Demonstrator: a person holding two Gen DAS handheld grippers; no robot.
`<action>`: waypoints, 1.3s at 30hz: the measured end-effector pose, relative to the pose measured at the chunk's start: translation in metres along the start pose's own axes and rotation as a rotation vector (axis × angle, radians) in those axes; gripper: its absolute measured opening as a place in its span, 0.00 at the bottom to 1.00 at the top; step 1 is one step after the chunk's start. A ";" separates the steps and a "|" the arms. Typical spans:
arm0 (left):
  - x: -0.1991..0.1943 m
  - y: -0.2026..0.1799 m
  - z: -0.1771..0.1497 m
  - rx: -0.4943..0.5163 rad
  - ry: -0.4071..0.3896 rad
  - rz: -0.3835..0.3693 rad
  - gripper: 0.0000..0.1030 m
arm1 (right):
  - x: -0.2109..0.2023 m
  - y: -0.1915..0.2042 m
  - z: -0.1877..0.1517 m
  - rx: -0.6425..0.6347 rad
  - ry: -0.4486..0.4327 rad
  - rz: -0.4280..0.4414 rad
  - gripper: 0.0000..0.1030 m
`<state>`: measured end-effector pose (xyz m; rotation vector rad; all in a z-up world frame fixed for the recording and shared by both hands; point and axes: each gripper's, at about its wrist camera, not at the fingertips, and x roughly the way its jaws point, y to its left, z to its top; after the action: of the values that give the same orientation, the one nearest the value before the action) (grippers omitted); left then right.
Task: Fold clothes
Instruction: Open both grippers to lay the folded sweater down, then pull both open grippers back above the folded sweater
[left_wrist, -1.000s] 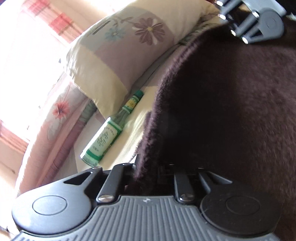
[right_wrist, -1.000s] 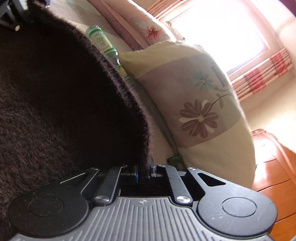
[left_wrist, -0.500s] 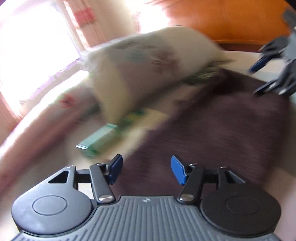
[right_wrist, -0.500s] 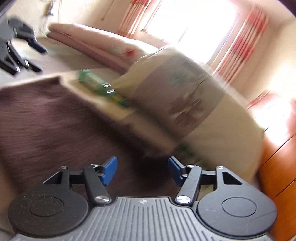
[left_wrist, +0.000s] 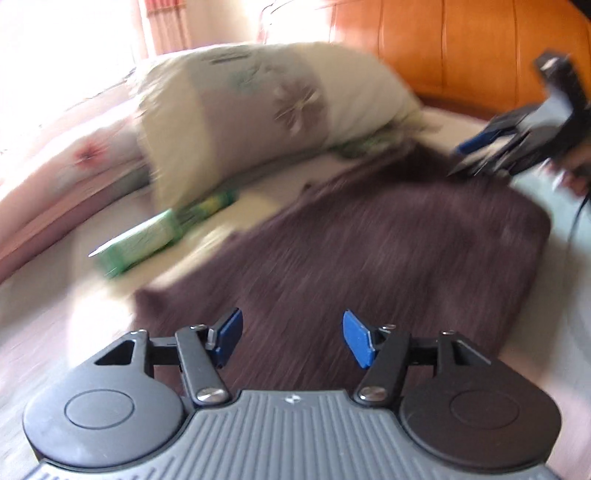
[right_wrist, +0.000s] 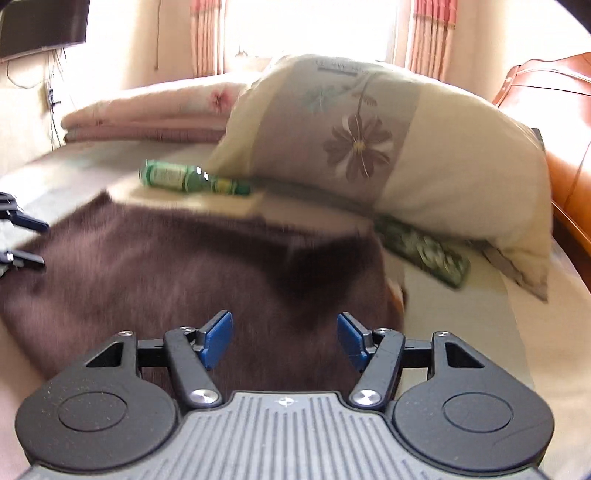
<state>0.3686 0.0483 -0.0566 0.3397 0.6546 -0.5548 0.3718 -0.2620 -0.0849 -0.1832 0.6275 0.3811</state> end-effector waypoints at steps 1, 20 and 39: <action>0.007 0.000 0.010 -0.010 -0.014 -0.033 0.62 | 0.013 0.002 0.006 -0.013 0.016 0.001 0.66; 0.040 0.040 0.020 -0.142 0.013 0.051 0.70 | 0.026 -0.066 0.026 0.205 -0.003 0.091 0.68; -0.054 0.000 -0.051 -0.158 0.074 -0.031 0.73 | -0.049 0.006 -0.040 0.026 0.092 0.179 0.73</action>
<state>0.3089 0.0915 -0.0596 0.2026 0.7720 -0.5184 0.3113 -0.2821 -0.0879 -0.1202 0.7421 0.5393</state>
